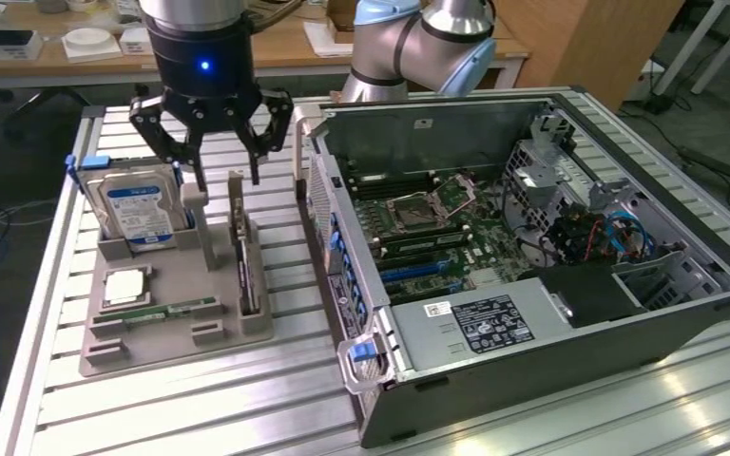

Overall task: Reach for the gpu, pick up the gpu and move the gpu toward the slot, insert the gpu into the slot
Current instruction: 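Pick up the gpu and move the gpu toward the slot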

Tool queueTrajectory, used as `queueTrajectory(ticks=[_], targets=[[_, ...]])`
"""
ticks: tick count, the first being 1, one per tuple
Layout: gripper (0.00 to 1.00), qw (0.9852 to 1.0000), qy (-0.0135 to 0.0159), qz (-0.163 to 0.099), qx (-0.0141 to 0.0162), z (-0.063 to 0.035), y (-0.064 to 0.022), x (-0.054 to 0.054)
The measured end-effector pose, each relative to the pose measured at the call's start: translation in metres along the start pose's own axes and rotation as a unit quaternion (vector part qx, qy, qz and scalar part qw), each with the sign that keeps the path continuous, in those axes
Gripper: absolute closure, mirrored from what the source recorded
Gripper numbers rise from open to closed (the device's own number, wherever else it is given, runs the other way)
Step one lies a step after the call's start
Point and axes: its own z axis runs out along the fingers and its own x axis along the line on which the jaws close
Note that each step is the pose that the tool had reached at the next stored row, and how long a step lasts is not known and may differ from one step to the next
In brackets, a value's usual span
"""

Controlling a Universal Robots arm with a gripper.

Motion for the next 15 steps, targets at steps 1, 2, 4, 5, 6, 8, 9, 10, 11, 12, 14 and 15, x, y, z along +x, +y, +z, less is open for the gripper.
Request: queueTrajectory(ticks=[1, 2, 4, 5, 6, 8, 9, 10, 11, 12, 14, 15], targets=[[0.41, 1.0, 0.0, 0.0, 0.0, 0.0018, -0.0001, 0.0], [0.41, 1.0, 0.0, 0.0, 0.0, 0.0036, -0.0002, 0.0], [0.41, 1.0, 0.0, 0.0, 0.0, 0.0073, -0.0004, 0.0], [0.41, 1.0, 0.0001, 0.0, 0.0, 0.009, -0.0005, 0.0], [0.41, 1.0, 0.0, 0.0, 0.0, 0.0107, -0.0006, 0.0], [0.41, 1.0, 0.0001, 0.0, 0.0, 0.0142, -0.0008, 0.0], [0.41, 1.0, 0.0, 0.0, 0.0, 0.016, -0.0008, 0.0], [0.41, 1.0, 0.0, 0.0, 0.0, 0.0181, -0.0009, 0.0], [0.41, 1.0, 0.0001, 0.0, 0.0001, 0.0197, -0.001, 0.0], [0.41, 1.0, 0.0001, 0.0, 0.0, 0.0214, -0.0011, 0.0], [0.41, 1.0, 0.0, 0.0, 0.0, 0.025, -0.0012, 0.0], [0.41, 1.0, 0.0, 0.0, 0.0, 0.0267, -0.0014, 0.001]])
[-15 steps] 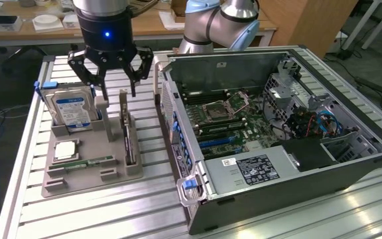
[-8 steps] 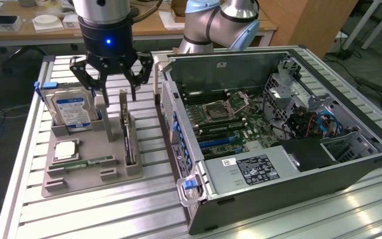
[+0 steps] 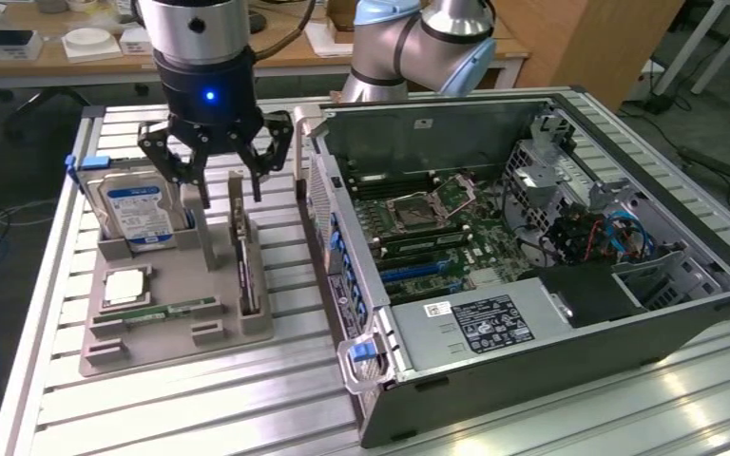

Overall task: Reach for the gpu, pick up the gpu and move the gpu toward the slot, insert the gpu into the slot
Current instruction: 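Pick up the gpu and move the gpu toward the slot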

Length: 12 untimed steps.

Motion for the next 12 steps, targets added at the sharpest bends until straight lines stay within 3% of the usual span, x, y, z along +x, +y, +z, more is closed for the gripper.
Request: queueTrajectory(ticks=[12], targets=[[0.41, 1.0, 0.0001, -0.001, 0.0, 0.0216, -0.0062, 0.0]])
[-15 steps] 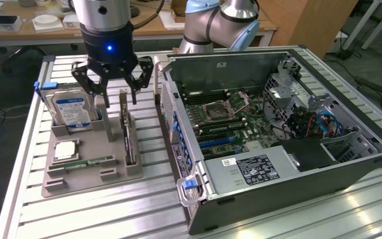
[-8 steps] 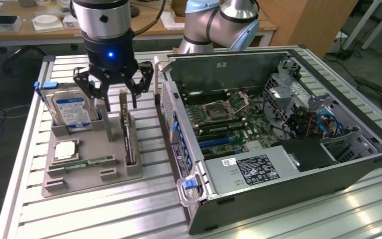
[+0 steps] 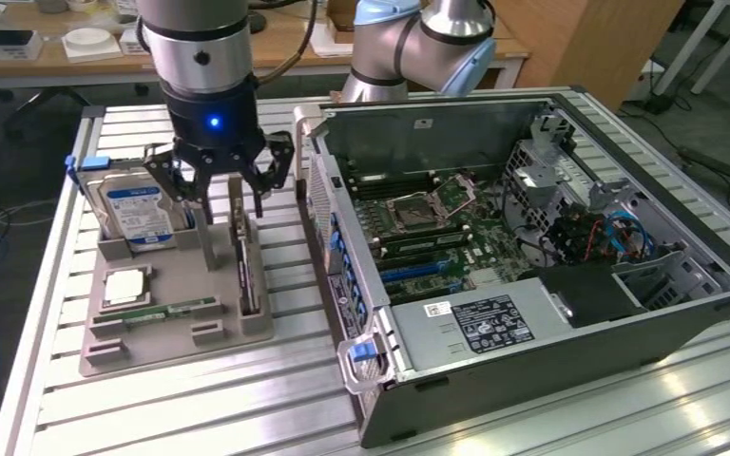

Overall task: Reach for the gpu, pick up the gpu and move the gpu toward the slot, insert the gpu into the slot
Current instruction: 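Pick up the gpu and move the gpu toward the slot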

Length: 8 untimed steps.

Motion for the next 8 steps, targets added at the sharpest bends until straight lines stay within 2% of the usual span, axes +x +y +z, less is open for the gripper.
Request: queueTrajectory(ticks=[8], targets=[[0.41, 1.0, -0.0001, 0.0, -0.0001, 0.0136, -0.0087, 0.0]])
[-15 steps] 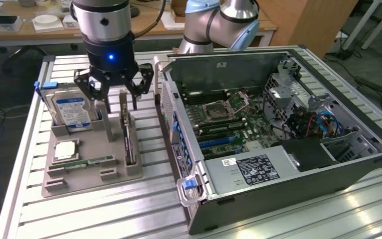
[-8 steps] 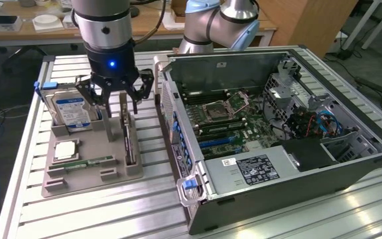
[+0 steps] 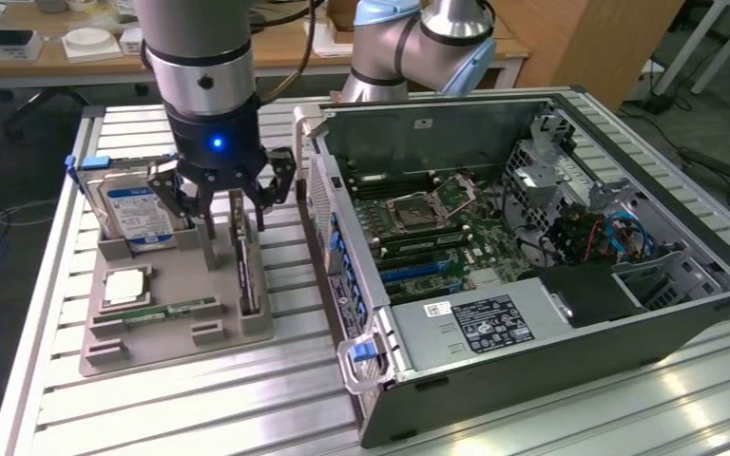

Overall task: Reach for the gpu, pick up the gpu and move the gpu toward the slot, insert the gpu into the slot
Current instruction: 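Pick up the gpu and move the gpu toward the slot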

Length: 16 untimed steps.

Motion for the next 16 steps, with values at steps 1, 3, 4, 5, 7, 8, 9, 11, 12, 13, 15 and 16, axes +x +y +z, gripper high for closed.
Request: queueTrajectory(ticks=[1, 3, 4, 5, 7, 8, 9, 11, 12, 13, 15, 16], targets=[[0.41, 1.0, 0.0, 0.0, 0.0, 0.0016, -0.0003, 0.0], [0.41, 1.0, 0.0, 0.0, 0.0, 0.0052, -0.0005, 0.0], [0.41, 1.0, 0.0, 0.0, 0.0, 0.007, -0.0006, 0.0], [0.41, 1.0, 0.0001, 0.0, 0.0, 0.0087, -0.0007, 0.0], [0.41, 1.0, 0.0, 0.0, 0.0, 0.0122, -0.0012, 0.0], [0.41, 1.0, 0.0001, 0.0, 0.0, 0.0134, -0.0015, 0.0], [0.41, 1.0, 0.0, 0.0, 0.0, 0.0145, -0.0017, 0.0], [0.41, 1.0, 0.0, 0.0, 0.0, 0.0169, -0.002, 0.0], [0.41, 1.0, 0.0, 0.0, 0.0, 0.0187, -0.0021, 0.0], [0.41, 1.0, 0.0, 0.0, 0.0, 0.0206, -0.0023, 0.0], [0.41, 1.0, 0.0, 0.0, 0.0, 0.0242, -0.0025, 0.001], [0.41, 1.0, 0.0, 0.0, 0.0, 0.0259, -0.0026, 0.001]])
